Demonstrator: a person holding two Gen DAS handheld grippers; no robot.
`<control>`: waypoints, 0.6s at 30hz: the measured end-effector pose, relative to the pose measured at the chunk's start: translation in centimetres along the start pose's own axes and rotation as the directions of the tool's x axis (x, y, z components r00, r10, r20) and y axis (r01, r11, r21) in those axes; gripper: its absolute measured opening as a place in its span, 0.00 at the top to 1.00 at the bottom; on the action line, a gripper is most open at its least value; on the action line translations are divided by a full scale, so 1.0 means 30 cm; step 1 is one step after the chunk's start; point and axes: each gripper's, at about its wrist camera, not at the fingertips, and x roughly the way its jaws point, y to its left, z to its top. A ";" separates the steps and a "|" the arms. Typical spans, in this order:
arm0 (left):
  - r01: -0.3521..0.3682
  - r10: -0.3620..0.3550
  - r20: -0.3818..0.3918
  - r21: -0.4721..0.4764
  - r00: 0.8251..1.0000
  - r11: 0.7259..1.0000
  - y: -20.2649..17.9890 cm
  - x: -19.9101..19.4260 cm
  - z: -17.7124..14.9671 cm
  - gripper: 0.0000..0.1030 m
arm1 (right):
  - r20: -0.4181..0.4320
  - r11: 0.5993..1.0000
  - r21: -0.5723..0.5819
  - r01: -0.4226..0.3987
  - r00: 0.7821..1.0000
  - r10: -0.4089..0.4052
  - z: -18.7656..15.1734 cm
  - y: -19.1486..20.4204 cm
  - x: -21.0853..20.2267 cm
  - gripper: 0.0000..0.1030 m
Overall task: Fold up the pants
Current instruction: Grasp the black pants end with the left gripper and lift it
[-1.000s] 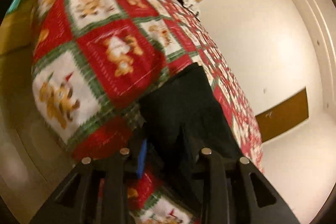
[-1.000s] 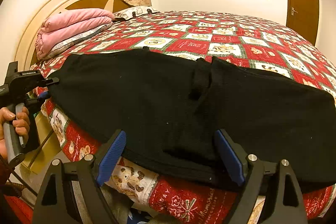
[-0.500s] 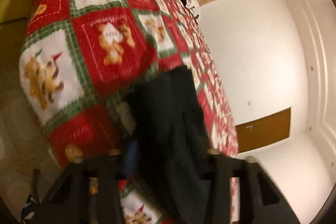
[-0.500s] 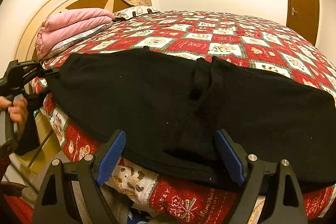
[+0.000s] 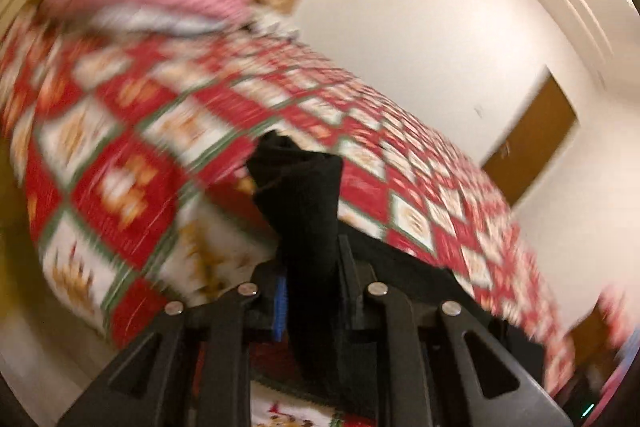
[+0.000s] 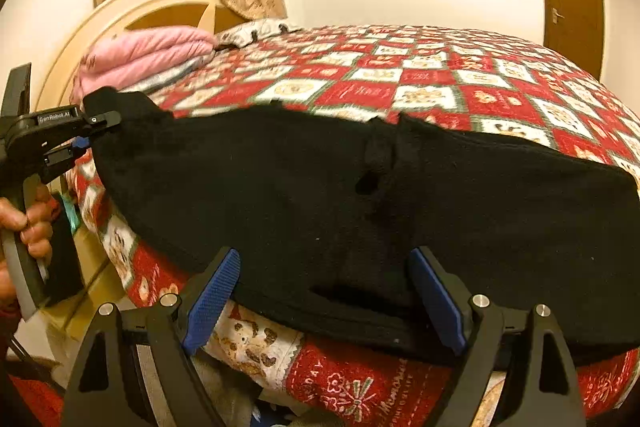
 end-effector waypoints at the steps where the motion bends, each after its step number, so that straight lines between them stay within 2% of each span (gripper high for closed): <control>1: 0.001 -0.002 0.007 0.070 1.000 0.998 -0.052 0.001 0.001 0.80 | 0.016 1.000 0.028 0.003 1.000 -0.003 0.005 -0.017 -0.011 0.15; 3: 0.029 -0.033 0.018 0.199 0.999 0.980 -0.168 -0.007 -0.011 0.80 | 0.059 0.991 0.134 -0.003 0.998 -0.005 0.015 -0.082 -0.045 0.15; 4: 0.049 -0.055 0.017 0.249 0.998 0.967 -0.203 -0.011 -0.015 0.80 | 0.083 0.975 0.224 -0.014 0.997 -0.005 0.016 -0.136 -0.063 0.15; 6: 0.096 -0.106 0.009 0.349 0.994 0.932 -0.297 -0.020 -0.043 0.80 | 0.095 0.944 0.330 -0.020 0.995 -0.013 0.010 -0.208 -0.079 0.15; 8: 0.149 -0.154 -0.024 0.441 0.988 0.885 -0.402 -0.030 -0.091 0.80 | 0.095 0.905 0.424 -0.037 0.995 -0.003 -0.006 -0.277 -0.085 0.15; 10: 0.195 -0.186 -0.069 0.489 0.980 0.850 -0.476 -0.021 -0.127 0.80 | 0.115 0.893 0.447 -0.052 0.993 0.000 -0.011 -0.296 -0.101 0.15; 13: 0.240 -0.200 -0.132 0.540 0.971 0.806 -0.567 0.002 -0.188 0.80 | 0.109 0.898 0.438 -0.038 0.994 -0.011 -0.006 -0.283 -0.104 0.15; 18: 0.282 -0.189 -0.214 0.603 0.958 0.746 -0.647 0.034 -0.299 0.80 | 0.108 0.892 0.449 -0.044 0.994 -0.005 -0.016 -0.286 -0.099 0.15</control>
